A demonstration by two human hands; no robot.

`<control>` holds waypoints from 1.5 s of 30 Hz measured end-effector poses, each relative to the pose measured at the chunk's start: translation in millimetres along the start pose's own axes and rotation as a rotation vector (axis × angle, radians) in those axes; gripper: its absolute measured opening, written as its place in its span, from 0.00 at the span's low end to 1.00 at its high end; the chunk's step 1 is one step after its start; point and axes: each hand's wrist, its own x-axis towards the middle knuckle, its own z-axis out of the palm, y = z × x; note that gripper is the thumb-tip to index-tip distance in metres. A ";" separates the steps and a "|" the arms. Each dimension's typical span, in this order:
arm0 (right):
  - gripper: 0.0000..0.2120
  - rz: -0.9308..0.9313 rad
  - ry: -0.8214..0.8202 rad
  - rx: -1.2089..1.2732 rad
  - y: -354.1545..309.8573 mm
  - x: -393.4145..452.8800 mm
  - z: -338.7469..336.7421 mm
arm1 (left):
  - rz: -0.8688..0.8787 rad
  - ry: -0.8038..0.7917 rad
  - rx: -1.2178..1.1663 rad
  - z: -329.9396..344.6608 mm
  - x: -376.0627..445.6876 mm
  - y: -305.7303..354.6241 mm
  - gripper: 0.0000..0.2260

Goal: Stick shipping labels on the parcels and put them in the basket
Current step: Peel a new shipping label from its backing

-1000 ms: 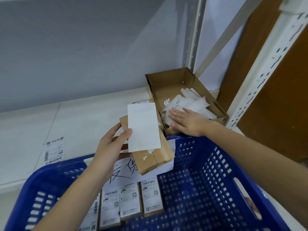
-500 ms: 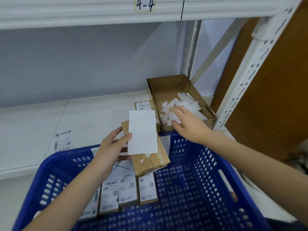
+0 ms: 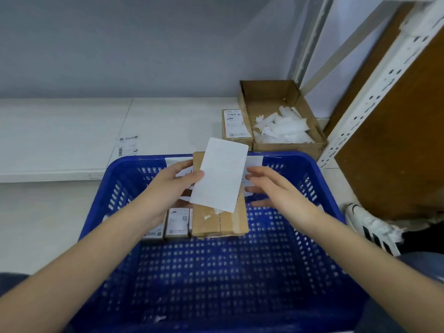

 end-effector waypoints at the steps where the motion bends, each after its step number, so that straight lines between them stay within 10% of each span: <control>1: 0.18 0.015 -0.026 0.018 3.8 -3.8 5.1 | -0.005 0.002 -0.012 -1.8 -4.1 -3.1 0.10; 21: 0.30 0.030 -0.043 0.259 36.4 10.3 30.8 | -0.025 0.082 -0.041 -2.1 5.3 -30.1 0.18; 28: 0.27 0.083 -0.021 0.399 35.6 12.3 31.1 | 0.009 0.093 -0.049 -4.1 4.2 -24.5 0.06; 45: 0.16 -0.088 0.086 0.079 35.0 14.2 34.8 | 0.334 0.388 0.146 -14.2 0.2 -8.3 0.06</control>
